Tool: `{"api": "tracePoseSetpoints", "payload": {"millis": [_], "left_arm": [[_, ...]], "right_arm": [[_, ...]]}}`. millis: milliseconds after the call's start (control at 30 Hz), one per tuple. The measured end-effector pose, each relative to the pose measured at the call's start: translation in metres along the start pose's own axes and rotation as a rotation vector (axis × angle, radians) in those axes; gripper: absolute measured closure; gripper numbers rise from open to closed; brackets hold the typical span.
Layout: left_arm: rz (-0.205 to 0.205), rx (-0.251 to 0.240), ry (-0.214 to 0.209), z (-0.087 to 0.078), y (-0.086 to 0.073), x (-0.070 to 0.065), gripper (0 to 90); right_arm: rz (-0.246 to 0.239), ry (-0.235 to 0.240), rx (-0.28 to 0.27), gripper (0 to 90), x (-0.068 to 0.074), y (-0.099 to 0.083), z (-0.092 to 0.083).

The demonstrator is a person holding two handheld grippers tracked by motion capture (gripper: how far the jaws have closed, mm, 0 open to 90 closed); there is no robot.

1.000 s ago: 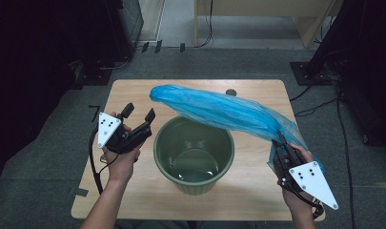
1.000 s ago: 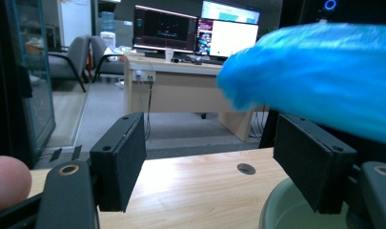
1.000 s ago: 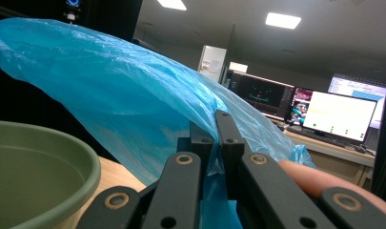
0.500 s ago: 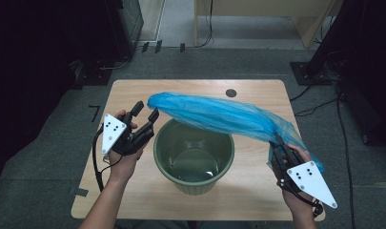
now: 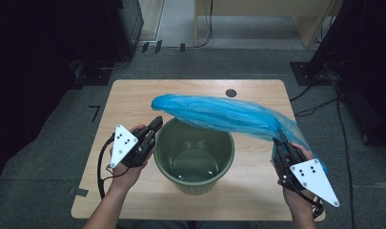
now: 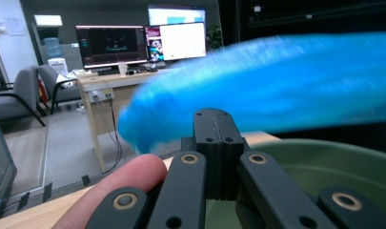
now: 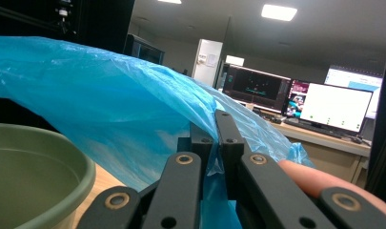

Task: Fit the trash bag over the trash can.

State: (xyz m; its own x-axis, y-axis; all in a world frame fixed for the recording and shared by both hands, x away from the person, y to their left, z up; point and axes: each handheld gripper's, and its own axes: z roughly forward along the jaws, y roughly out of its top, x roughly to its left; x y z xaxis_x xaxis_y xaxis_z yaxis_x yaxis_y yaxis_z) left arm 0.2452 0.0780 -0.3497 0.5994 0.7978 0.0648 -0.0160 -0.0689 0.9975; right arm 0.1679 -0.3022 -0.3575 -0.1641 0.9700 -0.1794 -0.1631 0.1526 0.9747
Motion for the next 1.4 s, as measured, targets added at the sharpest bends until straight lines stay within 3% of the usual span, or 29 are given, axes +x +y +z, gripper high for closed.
{"api": "tracePoseSetpoints", "payload": {"millis": [100,267,333,500,600,633,800,900,1133,1333,1400], "left_arm": [[-0.021,-0.005,0.043,-0.001,-0.002,0.002,89.8],[-0.116,-0.016,0.082,0.004,0.0,0.019,39.8],[-0.146,-0.01,0.061,0.007,0.002,0.025,30.2],[-0.116,-0.024,0.013,0.009,0.004,0.028,25.2],[-0.112,-0.035,-0.022,0.009,0.003,0.027,27.5],[-0.112,-0.035,-0.025,0.009,0.003,0.027,32.4],[-0.06,-0.048,-0.056,0.008,0.001,0.022,73.8],[-0.034,-0.042,-0.06,0.007,0.003,0.018,88.5],[0.005,0.015,-0.13,0.001,-0.003,0.002,90.0],[0.102,0.098,-0.234,-0.005,-0.015,-0.018,90.0],[0.075,0.096,-0.26,-0.008,-0.016,-0.017,86.5]], "right_arm": [[-0.005,0.0,-0.005,90.0,-0.002,0.002,-0.002],[-0.01,0.009,-0.023,90.0,-0.006,0.006,-0.006],[-0.012,0.017,-0.032,90.0,-0.007,0.007,-0.008],[-0.026,0.047,-0.039,90.0,-0.01,0.008,-0.01],[-0.03,0.064,-0.041,90.0,-0.01,0.008,-0.011],[-0.033,0.068,-0.04,90.0,-0.01,0.008,-0.011],[-0.033,0.078,-0.038,90.0,-0.011,0.008,-0.011],[-0.032,0.069,-0.04,90.0,-0.013,0.009,-0.012],[-0.006,-0.023,-0.018,90.0,-0.017,0.012,-0.01],[0.049,-0.135,-0.006,90.0,-0.024,0.017,-0.008],[0.063,-0.154,-0.004,90.0,-0.026,0.018,-0.008]]}}
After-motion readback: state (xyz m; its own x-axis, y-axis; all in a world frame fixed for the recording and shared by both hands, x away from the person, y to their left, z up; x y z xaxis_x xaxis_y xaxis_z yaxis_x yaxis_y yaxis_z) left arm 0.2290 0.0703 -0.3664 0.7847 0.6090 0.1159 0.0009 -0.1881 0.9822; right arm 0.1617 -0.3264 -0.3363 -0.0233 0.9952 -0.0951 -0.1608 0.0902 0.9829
